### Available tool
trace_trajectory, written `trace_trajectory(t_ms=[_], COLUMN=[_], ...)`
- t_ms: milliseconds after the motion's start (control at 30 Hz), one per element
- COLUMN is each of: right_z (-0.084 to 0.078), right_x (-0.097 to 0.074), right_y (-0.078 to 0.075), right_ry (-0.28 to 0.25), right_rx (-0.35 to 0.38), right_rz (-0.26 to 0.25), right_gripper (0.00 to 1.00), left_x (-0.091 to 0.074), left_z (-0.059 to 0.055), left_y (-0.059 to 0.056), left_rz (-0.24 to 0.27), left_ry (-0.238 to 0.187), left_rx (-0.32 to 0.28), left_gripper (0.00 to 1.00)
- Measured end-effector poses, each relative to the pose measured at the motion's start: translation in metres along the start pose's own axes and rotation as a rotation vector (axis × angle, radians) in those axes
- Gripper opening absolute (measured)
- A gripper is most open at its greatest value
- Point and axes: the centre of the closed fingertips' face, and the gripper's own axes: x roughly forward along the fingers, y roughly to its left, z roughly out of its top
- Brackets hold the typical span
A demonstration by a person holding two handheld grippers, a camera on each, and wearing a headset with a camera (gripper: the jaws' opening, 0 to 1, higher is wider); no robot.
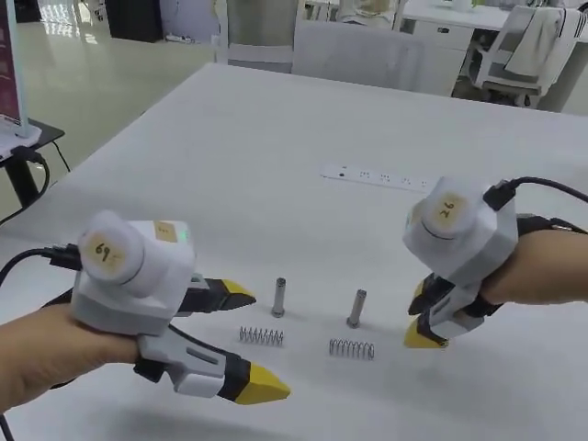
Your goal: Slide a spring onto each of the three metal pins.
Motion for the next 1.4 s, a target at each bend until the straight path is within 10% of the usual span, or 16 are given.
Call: trace_trajectory(t_ms=[1400], right_z=[0.021], right_x=[0.041], right_y=[0.022], right_ry=[-0.009], right_rx=[-0.094], right_rz=[0.077], right_gripper=[0.10], left_x=[0.001], left_z=[-0.003], left_y=[-0.003], left_rz=[-0.013], left_ry=[0.007], left_rx=[-0.007], left_gripper=[0.65])
